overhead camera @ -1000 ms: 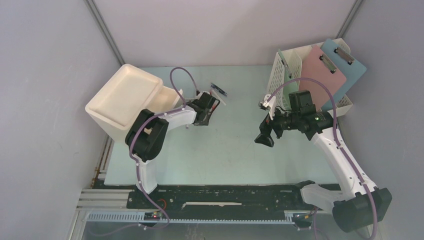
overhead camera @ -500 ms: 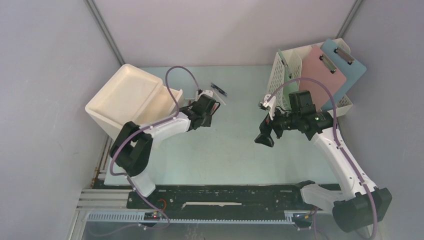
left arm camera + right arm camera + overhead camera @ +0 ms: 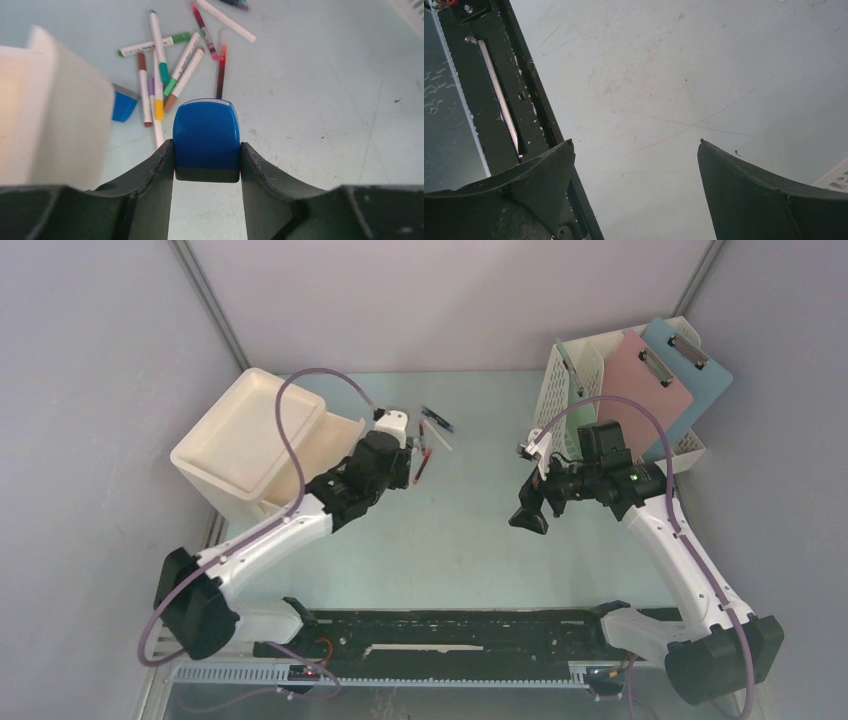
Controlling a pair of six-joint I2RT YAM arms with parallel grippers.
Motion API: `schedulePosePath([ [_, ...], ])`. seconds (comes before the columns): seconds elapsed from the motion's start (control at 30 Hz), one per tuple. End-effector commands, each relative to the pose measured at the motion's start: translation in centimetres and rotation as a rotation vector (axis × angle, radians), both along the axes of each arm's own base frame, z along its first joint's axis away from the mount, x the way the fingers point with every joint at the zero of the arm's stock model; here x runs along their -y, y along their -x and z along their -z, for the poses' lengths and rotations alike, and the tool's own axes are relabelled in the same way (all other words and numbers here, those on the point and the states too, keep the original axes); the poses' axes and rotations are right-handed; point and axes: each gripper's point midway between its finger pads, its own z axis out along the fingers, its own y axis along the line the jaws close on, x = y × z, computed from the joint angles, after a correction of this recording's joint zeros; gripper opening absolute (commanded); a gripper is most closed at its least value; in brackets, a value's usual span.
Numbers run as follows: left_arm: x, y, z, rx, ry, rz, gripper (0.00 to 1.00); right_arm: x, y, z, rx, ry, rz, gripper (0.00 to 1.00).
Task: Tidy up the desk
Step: Pick up the stationery from the center of the board, then place the stationery in the drawer.
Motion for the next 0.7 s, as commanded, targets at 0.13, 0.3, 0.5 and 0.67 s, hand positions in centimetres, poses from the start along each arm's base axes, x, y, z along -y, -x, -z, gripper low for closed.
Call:
schedulePosePath([
  [0.13, -4.9, 0.8, -7.7, 0.228, -0.035, -0.095, 0.00, -0.3, -0.1, -0.6, 0.029, -0.013, -0.023, 1.00],
  [0.3, -8.5, 1.3, -9.6, 0.291, -0.103, -0.217, 0.00, -0.3, -0.1, -0.5, 0.022, -0.012, -0.025, 1.00],
  [0.5, -11.6, 1.5, -10.3, 0.310, -0.123, -0.329, 0.00, -0.3, -0.1, -0.3, 0.013, -0.011, -0.029, 1.00],
  [0.67, -14.3, 1.5, -10.3, 0.313, -0.159, -0.451, 0.00, -0.3, -0.1, -0.2, 0.010, -0.012, -0.030, 1.00],
])
